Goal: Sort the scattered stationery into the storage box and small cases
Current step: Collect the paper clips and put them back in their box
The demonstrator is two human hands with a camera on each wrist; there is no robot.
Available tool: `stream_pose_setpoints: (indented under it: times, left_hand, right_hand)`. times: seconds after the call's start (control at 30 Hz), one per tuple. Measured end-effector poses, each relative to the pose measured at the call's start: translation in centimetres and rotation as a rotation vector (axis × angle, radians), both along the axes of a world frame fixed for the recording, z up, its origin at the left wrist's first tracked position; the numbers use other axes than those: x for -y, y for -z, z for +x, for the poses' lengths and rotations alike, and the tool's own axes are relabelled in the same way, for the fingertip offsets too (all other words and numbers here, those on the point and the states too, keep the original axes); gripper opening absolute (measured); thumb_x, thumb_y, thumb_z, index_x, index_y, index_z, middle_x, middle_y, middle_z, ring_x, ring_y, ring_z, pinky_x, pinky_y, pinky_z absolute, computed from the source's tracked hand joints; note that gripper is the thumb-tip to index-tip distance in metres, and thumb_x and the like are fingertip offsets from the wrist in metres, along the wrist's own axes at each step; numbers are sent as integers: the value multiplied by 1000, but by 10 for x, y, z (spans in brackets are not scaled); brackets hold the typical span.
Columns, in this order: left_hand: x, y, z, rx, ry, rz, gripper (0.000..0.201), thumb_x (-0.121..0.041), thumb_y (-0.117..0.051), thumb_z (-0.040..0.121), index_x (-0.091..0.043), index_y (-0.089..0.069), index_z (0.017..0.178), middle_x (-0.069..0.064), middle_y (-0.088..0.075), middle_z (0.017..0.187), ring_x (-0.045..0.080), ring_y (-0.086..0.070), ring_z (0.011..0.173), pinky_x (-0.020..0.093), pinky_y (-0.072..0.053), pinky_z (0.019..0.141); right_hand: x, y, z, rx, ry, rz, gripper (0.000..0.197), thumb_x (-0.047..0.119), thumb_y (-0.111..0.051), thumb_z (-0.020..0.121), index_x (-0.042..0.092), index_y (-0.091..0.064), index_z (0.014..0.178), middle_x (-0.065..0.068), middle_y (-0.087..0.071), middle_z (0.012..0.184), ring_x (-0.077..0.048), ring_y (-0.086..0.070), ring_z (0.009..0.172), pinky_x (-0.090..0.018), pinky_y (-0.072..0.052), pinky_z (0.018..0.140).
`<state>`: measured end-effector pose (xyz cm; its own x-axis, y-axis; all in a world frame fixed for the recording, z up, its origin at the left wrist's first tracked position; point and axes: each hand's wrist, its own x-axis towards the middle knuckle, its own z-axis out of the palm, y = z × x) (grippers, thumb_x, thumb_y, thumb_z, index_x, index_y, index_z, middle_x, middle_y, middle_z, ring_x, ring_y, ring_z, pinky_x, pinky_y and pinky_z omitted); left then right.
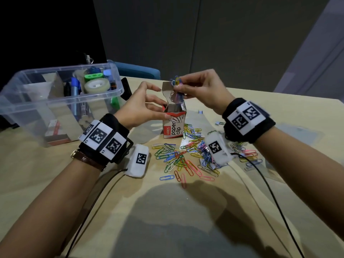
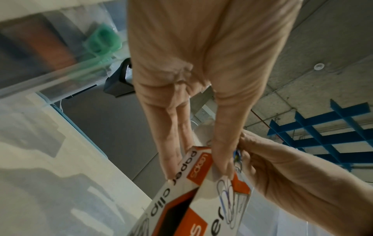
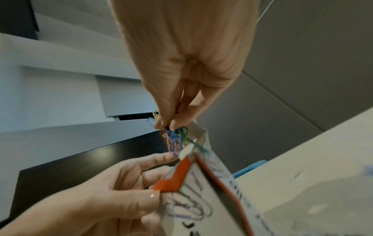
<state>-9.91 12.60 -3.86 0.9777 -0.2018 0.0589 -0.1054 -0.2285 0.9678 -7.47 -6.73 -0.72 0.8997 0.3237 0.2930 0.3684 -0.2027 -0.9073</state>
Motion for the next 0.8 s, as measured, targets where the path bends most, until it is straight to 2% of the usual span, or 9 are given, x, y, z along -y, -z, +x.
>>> stream_pose_setpoints:
  times: [0.07, 0.23, 0.37, 0.43, 0.5, 0.57, 0.63, 0.7, 0.8]
  left_hand:
    - [0, 0, 0, -4, 10, -4, 75, 5, -81, 65, -13, -38, 124, 7, -68, 98, 16, -71, 79, 36, -58, 83]
    - [-1, 0, 0, -7, 21, -7, 75, 5, -80, 65, -12, -37, 124, 7, -67, 97, 20, -71, 83, 37, -58, 83]
    - [0, 1, -1, -2, 26, -17, 74, 6, -79, 65, -9, -35, 123, 8, -66, 96, 14, -70, 75, 32, -59, 79]
    - [0, 0, -1, 8, 33, -2, 73, 7, -79, 66, -10, -35, 121, 9, -66, 98, 14, -70, 76, 32, -59, 78]
    - [0, 0, -2, 14, 35, 21, 72, 5, -80, 66, -12, -36, 121, 12, -66, 103, 19, -70, 82, 36, -58, 80]
    - [0, -2, -3, 16, 36, 36, 73, 3, -81, 66, -13, -37, 123, 14, -66, 107, 21, -70, 84, 38, -58, 82]
    - [1, -3, -4, 19, 40, 41, 74, 3, -81, 66, -14, -38, 124, 15, -66, 108, 20, -70, 83, 38, -58, 82]
    - [1, -3, -4, 32, 44, 50, 73, 3, -81, 66, -17, -39, 123, 16, -66, 108, 22, -71, 84, 39, -58, 82]
    - [0, -3, -4, 38, 25, 54, 78, 5, -80, 68, -21, -34, 126, 14, -67, 105, 27, -71, 87, 40, -59, 82]
  right_hand:
    - [-8, 5, 2, -3, 5, 51, 27, 1, -66, 88, -7, -65, 114, -8, -71, 88, -5, -67, 74, -19, -56, 70]
    - [-6, 19, 0, -49, -29, 94, 26, -1, -63, 90, -3, -65, 115, 0, -73, 83, -3, -68, 75, -16, -54, 67]
    - [8, 25, -4, 114, 12, -187, 19, 9, -74, 83, 7, -73, 101, -3, -72, 87, -4, -65, 78, -25, -57, 77]
    - [12, 24, -5, 217, -8, -333, 13, 14, -77, 81, 19, -75, 92, 5, -71, 84, -1, -63, 76, -24, -56, 77]
    - [10, 20, -6, 324, -35, -501, 10, 17, -78, 81, 17, -76, 91, 4, -73, 84, -5, -67, 79, -23, -56, 74]
    - [7, 13, -5, 388, -60, -584, 20, 21, -79, 80, 15, -77, 98, 5, -74, 90, -5, -69, 83, -14, -54, 73]
    - [10, 2, -4, 346, -6, -470, 25, 22, -78, 81, 14, -75, 104, 5, -74, 94, -3, -70, 85, -12, -54, 71]
    - [18, -8, -2, 246, 76, -302, 20, 20, -74, 85, 11, -73, 103, -1, -74, 93, -6, -71, 84, -18, -56, 63]
    - [33, -6, 2, 61, 118, -472, 16, 18, -68, 90, 8, -73, 101, -5, -74, 88, -8, -71, 78, -19, -56, 57]
